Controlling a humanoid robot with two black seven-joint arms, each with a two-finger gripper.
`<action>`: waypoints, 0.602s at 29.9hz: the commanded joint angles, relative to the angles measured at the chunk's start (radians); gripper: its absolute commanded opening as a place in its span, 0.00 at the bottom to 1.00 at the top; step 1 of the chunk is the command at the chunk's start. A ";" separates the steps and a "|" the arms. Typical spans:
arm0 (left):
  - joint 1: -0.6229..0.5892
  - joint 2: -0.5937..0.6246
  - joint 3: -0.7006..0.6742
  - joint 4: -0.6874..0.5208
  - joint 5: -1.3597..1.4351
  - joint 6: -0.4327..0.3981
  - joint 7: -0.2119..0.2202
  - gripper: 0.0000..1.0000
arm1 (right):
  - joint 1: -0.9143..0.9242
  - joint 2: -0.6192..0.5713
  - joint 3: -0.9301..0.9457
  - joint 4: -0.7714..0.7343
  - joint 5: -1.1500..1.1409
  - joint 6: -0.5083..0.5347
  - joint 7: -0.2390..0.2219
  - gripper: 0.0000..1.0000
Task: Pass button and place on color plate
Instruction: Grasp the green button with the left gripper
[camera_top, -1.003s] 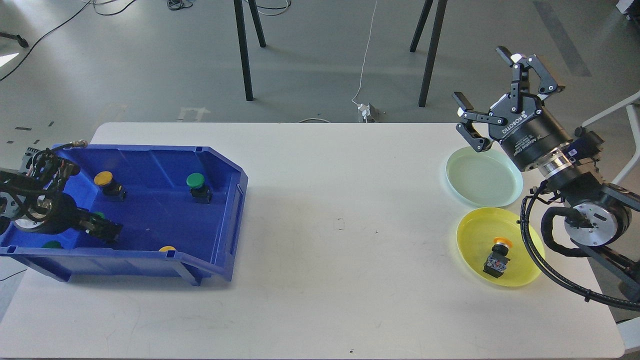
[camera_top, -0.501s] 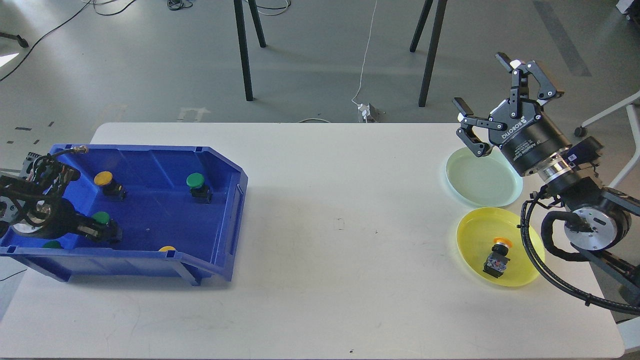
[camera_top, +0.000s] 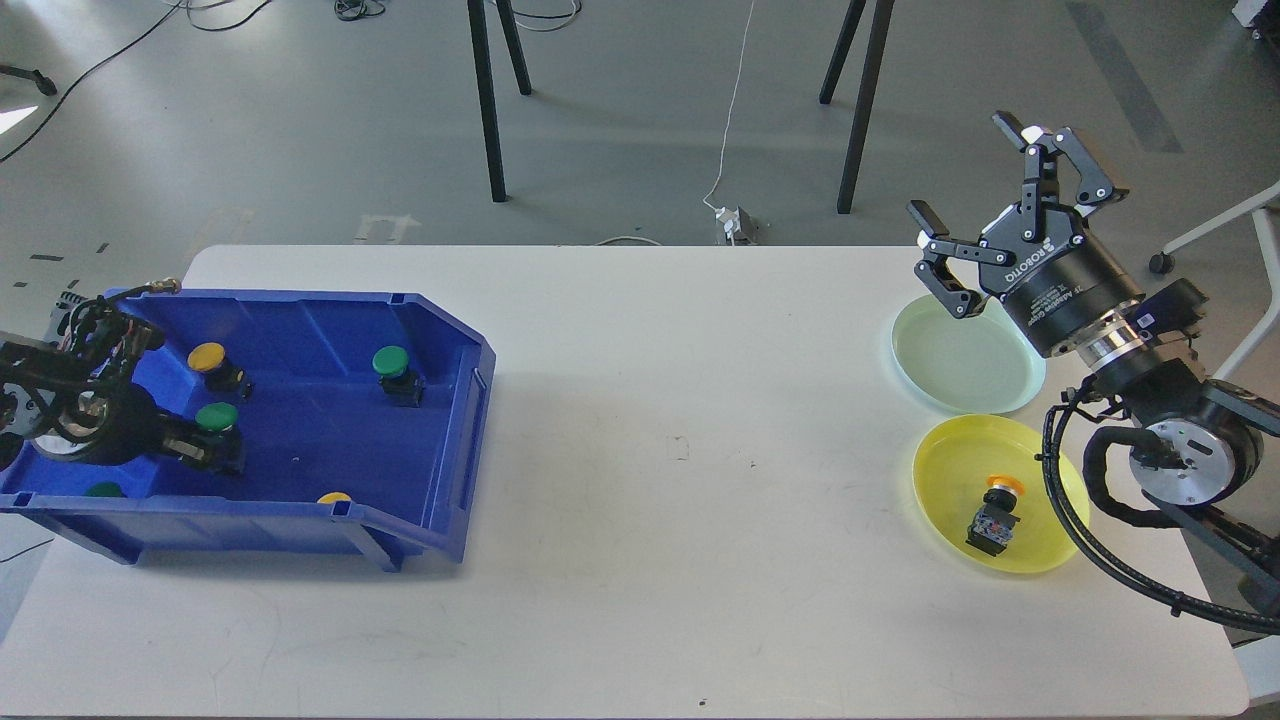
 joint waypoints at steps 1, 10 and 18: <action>-0.023 0.060 -0.001 -0.095 -0.002 -0.005 0.000 0.13 | 0.000 0.000 0.000 -0.001 0.000 0.000 0.000 0.96; -0.028 0.100 -0.007 -0.134 -0.005 0.000 0.000 0.13 | 0.000 0.002 0.000 -0.003 0.000 0.000 0.000 0.96; -0.042 0.210 -0.032 -0.266 -0.012 -0.002 0.000 0.12 | -0.003 0.002 0.000 -0.008 -0.002 0.000 0.000 0.96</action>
